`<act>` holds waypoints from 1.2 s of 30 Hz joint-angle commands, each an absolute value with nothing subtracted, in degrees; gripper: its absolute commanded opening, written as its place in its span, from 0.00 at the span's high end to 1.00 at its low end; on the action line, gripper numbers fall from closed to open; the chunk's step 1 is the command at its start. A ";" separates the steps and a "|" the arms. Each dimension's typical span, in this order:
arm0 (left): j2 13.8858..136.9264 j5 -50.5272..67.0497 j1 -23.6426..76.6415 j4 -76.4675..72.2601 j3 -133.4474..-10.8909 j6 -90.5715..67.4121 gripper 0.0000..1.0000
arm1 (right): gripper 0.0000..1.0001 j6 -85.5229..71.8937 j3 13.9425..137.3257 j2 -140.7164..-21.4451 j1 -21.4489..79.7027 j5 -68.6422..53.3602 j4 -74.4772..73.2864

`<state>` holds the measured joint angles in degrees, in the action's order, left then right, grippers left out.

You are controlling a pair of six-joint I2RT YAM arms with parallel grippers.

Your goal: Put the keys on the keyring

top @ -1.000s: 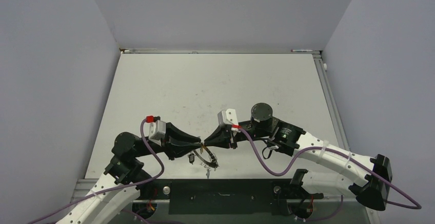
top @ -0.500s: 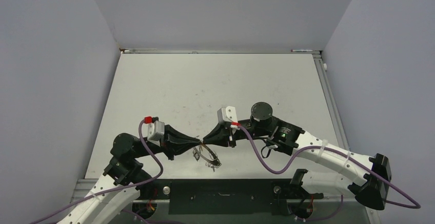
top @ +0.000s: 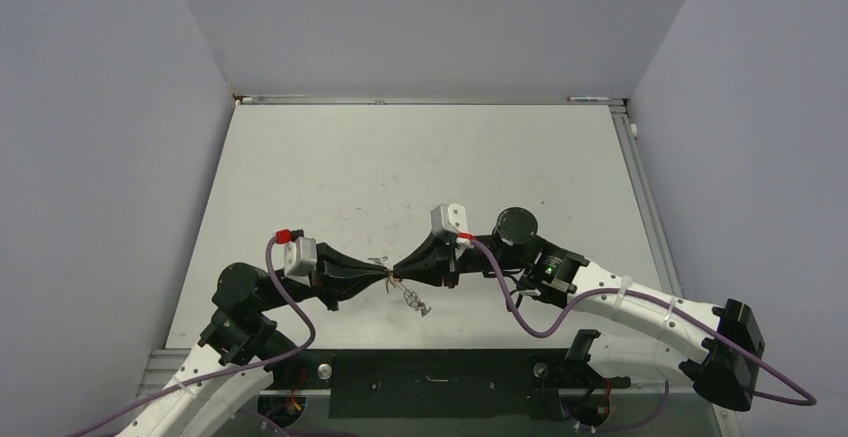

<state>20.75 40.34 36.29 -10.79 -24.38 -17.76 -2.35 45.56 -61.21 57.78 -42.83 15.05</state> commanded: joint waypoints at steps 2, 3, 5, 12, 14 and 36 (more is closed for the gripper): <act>20.11 38.08 36.47 -9.11 -26.28 -17.14 1.00 | 0.95 -5.25 44.99 -57.80 57.80 -42.98 27.64; 20.09 37.86 36.47 -8.99 -26.28 -17.14 1.00 | 0.95 -5.60 44.86 -57.79 57.83 -43.00 28.17; 20.29 37.89 36.47 -8.97 -26.28 -17.31 1.00 | 0.95 -6.01 44.82 -58.12 57.83 -43.17 28.64; 20.41 37.94 36.47 -9.14 -26.28 -17.40 1.00 | 0.95 -7.11 44.47 -58.86 57.83 -43.68 30.10; 20.31 37.80 36.47 -9.16 -26.28 -17.40 1.00 | 0.95 -6.91 44.62 -59.12 57.90 -43.93 29.60; 20.50 39.68 36.46 -10.28 -25.84 -17.58 0.81 | 0.95 -6.98 46.32 -62.16 59.58 -45.68 30.53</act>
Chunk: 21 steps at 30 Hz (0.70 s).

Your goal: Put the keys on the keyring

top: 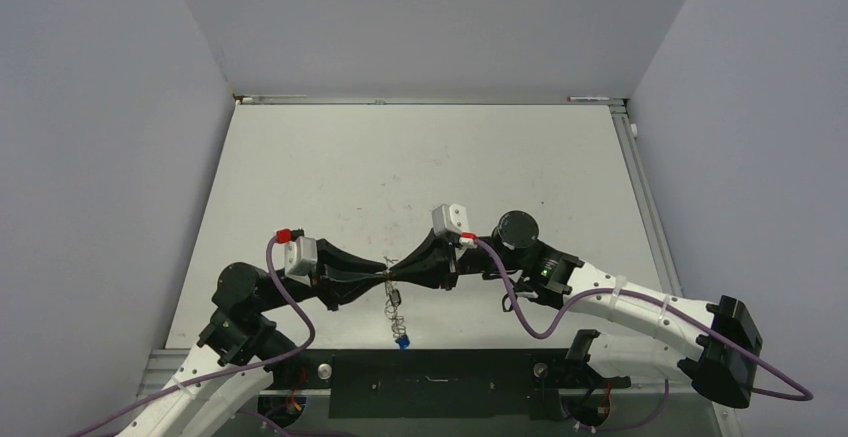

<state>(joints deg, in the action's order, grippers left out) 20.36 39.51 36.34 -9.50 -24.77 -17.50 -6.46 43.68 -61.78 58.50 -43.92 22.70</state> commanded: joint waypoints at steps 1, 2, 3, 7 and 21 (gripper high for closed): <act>20.48 39.69 36.43 -10.28 -25.84 -17.58 0.84 | 0.95 -7.15 46.32 -62.35 59.73 -45.70 30.79; 20.48 39.61 36.40 -10.28 -25.92 -17.58 0.87 | 0.95 -7.17 46.44 -62.51 59.88 -45.69 30.96; 20.48 39.49 36.41 -10.22 -25.93 -17.50 0.92 | 0.95 -7.09 46.53 -62.68 60.05 -45.70 31.04; 20.24 39.05 36.47 -9.85 -26.01 -17.24 1.00 | 0.95 -6.92 46.58 -62.86 60.24 -45.54 31.08; 19.95 34.46 36.36 -3.26 -28.71 -11.87 1.00 | 0.67 4.81 53.52 -60.77 60.28 -40.12 9.05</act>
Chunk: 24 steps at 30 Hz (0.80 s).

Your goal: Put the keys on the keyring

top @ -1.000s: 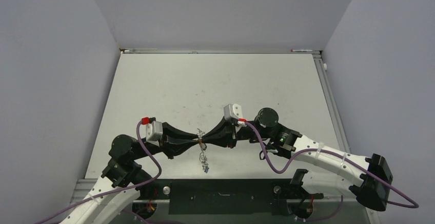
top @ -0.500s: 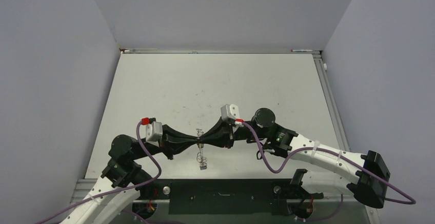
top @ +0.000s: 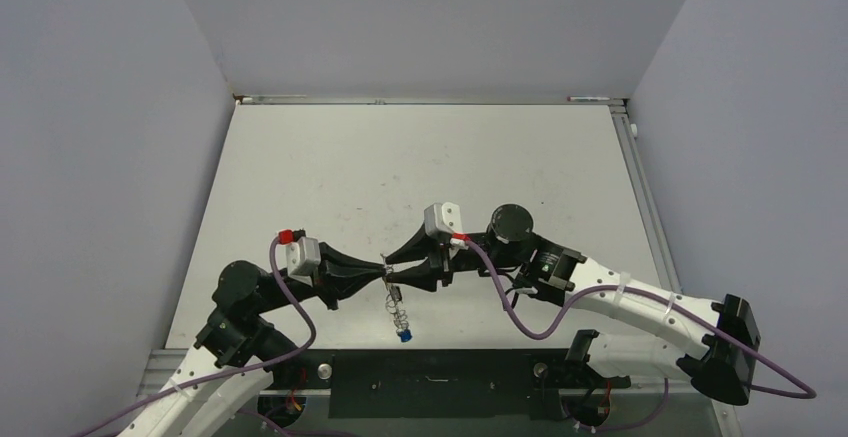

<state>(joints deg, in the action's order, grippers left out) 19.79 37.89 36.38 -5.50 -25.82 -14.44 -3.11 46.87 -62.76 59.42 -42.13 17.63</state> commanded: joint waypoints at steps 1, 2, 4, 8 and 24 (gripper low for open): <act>19.85 34.26 36.44 -3.18 -28.74 -11.65 1.00 | 0.63 6.36 54.65 -60.24 60.28 -38.92 6.14; 19.79 34.20 36.43 -3.09 -28.66 -11.40 1.00 | 0.59 7.76 55.65 -59.73 60.32 -37.46 3.34; 19.85 34.40 36.47 -3.13 -28.65 -11.26 1.00 | 0.54 9.67 57.25 -59.02 60.27 -35.77 -1.94; 20.74 34.90 36.46 -3.21 -28.56 -11.25 1.00 | 0.51 13.07 61.50 -61.17 60.43 -34.81 -11.11; 23.99 36.13 36.56 -3.30 -28.48 -12.63 1.00 | 0.67 19.36 75.30 -71.44 66.11 -27.12 -31.31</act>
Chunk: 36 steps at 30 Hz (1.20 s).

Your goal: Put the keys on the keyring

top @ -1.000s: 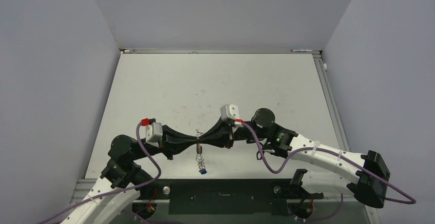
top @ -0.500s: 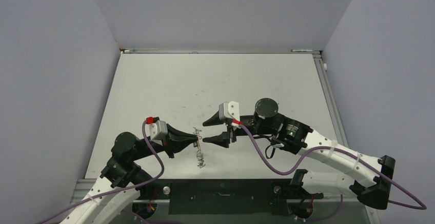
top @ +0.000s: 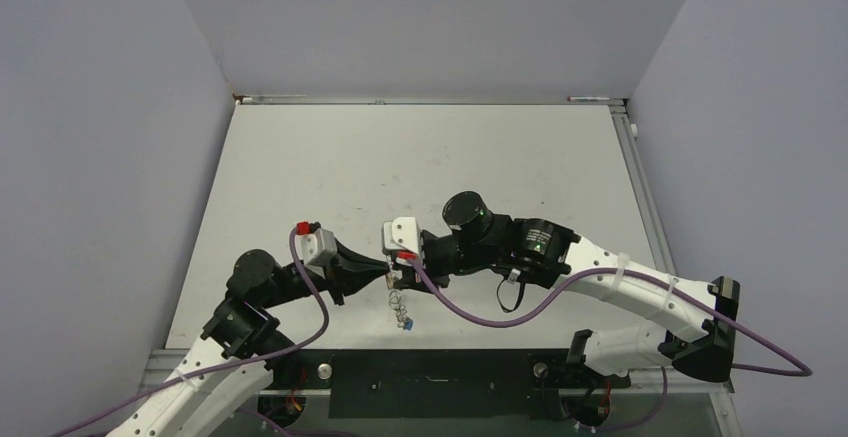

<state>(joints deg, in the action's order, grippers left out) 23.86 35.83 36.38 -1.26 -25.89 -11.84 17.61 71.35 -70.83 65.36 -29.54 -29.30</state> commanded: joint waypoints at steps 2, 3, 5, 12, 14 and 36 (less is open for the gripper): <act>24.06 36.37 36.56 -3.41 -28.45 -12.73 1.00 | 0.67 19.58 75.80 -71.82 66.41 -26.08 -31.21; 24.20 36.53 36.61 -3.41 -28.41 -12.74 1.00 | 0.67 19.73 75.84 -71.95 66.51 -25.60 -31.01; 24.31 36.67 36.65 -3.39 -28.41 -12.83 1.00 | 0.67 20.02 76.02 -71.86 66.59 -24.56 -30.66; 24.50 36.76 36.90 -3.34 -28.39 -12.83 1.00 | 0.67 20.68 75.45 -70.23 66.62 -23.15 -28.84; 24.47 36.94 36.91 -3.47 -28.39 -12.83 1.00 | 0.67 20.65 75.35 -70.32 66.60 -22.91 -28.61; 24.93 37.79 37.52 -3.78 -28.21 -12.96 1.00 | 0.84 21.17 75.63 -74.32 66.60 -22.63 -28.69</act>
